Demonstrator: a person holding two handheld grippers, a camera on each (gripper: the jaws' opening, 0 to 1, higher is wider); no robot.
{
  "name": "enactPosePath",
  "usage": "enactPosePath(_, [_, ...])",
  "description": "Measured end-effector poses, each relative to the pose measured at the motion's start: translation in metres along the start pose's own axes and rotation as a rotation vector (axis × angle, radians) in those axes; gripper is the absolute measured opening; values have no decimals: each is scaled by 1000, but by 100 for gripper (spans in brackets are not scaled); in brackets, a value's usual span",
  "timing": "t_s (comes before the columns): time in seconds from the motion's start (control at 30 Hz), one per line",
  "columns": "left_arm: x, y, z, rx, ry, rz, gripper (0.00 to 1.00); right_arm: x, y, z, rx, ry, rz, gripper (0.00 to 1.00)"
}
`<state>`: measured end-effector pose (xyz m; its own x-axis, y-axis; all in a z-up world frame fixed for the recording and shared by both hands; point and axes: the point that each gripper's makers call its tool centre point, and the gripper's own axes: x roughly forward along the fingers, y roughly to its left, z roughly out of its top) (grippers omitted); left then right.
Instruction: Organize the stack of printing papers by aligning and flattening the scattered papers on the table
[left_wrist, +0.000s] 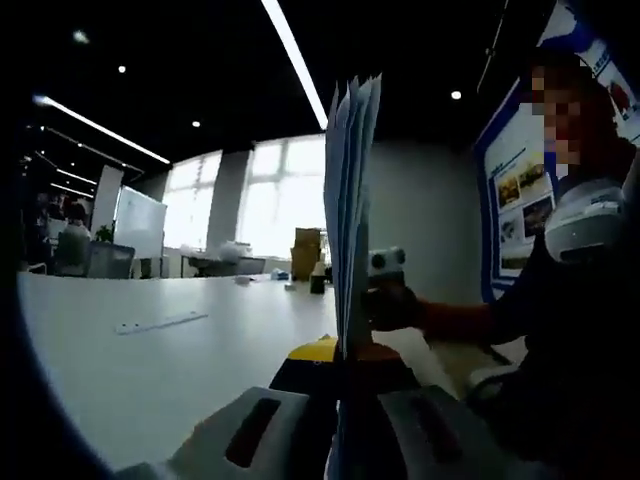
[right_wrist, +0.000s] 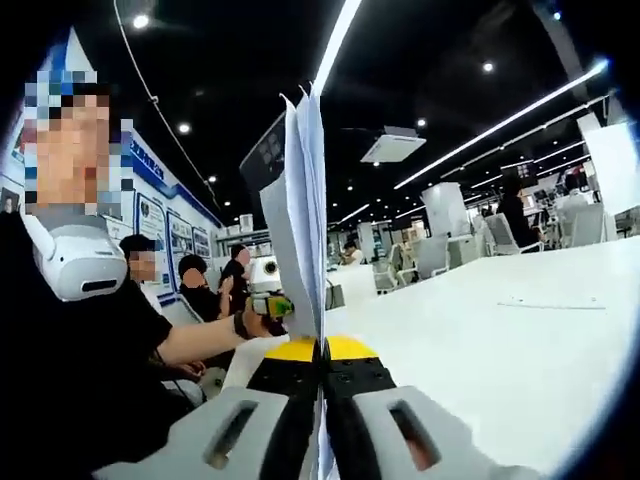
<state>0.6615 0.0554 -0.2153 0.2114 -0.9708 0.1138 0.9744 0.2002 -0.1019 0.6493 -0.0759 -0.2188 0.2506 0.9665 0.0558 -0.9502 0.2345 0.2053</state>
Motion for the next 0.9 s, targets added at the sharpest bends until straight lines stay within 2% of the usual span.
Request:
enactPosePath(0.1, [1,4,1,-66,3,34,6,0,-3,0,99,5,-10,0])
enactPosePath(0.17, [1,4,1,-78,6,42,6,0,-3,-1,140,6,-11,0])
enactPosePath(0.23, [3,5,1,-127,14,53,6,-1,-10,-1,169,2,-25,0])
enactPosePath(0.27, [4,4,1,-184,21,57,6,-2,-14,-1,198,-1,-39,0])
enactPosePath(0.33, [5,6,1,-211,22,69,6,-2,-16,0,219,-4,-44,0])
enactPosePath(0.4, [6,11,4,-298,12,104,6,-2,-16,2,339,-6,-33,0])
enactPosePath(0.43, [7,14,6,-342,6,122,6,-2,-16,4,371,-10,-24,0])
enactPosePath(0.53, [9,7,18,-447,-30,87,6,-3,-15,15,498,-34,2,0])
enactPosePath(0.57, [10,8,19,-460,-30,99,6,-3,-14,15,498,-32,5,0])
enactPosePath(0.77, [13,15,5,-563,6,155,6,-6,-23,5,599,20,-47,0])
enactPosePath(0.83, [15,19,-4,-599,14,166,6,-8,-32,-6,613,49,-95,0])
enactPosePath(0.9, [17,23,-15,-596,32,194,6,-7,-36,-14,622,66,-124,0])
